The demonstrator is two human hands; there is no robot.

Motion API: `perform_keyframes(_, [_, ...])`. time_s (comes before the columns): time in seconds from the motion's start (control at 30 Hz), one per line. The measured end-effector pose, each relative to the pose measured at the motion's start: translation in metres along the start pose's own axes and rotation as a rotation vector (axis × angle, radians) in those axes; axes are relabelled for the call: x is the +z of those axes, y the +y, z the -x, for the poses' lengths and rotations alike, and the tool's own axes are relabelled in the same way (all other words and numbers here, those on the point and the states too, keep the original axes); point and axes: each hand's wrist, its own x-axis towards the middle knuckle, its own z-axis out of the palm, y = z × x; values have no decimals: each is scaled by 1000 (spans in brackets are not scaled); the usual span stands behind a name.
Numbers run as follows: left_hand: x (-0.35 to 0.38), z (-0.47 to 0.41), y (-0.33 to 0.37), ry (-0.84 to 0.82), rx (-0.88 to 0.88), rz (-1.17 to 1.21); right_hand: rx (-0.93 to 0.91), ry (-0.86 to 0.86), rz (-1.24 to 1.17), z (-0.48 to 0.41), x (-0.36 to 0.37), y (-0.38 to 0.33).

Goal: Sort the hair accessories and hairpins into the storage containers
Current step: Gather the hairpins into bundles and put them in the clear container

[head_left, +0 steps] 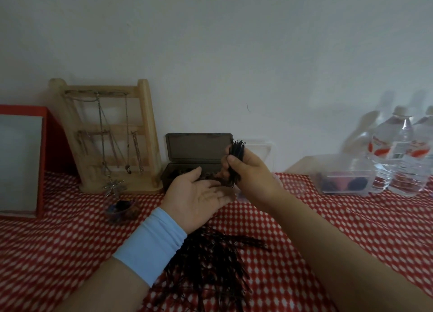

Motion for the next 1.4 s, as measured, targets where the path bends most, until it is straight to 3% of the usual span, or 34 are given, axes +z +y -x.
perform_keyframes(0.17, [-2, -1, -6, -101, -31, 12, 48, -70, 180, 3, -2, -5])
perform_keyframes(0.27, [1, 1, -2, -36, -51, -134, 109, -91, 177, 2, -7, -12])
perform_keyframes(0.37, [0, -2, 3, 111, 6, -525, 123, -29, 321, -5, -24, -26])
perform_keyframes(0.5, [0, -16, 13, 251, 394, -1181, 95, -12, 1027, -12, -54, -38])
perform_keyframes(0.57, [5, -26, 18, 236, 586, -1523, 141, -92, 1352, -13, -69, -34])
perform_keyframes(0.63, [11, -37, 18, 145, 640, -1763, 228, -174, 1537, -14, -78, -25])
perform_keyframes(0.8, [12, -66, 7, 34, 600, -2091, 334, -264, 1454, -14, -78, -24])
perform_keyframes(0.97, [7, -79, 0, -14, 561, -2146, 213, -157, 1351, -13, -96, -49])
perform_keyframes(1.03, [6, -84, -3, -64, 505, -2191, 192, -147, 1388, -13, -98, -52])
perform_keyframes(1.17, [1, -91, -11, -209, 356, -2468, 310, -306, 1541, -11, -92, -40])
perform_keyframes(1.3, [-2, -93, -12, -194, 475, -2762, 371, -312, 1547, -12, -93, -36])
perform_keyframes(1.4, [-3, -95, -10, -191, 521, -2727, 328, -291, 1552, -13, -90, -38])
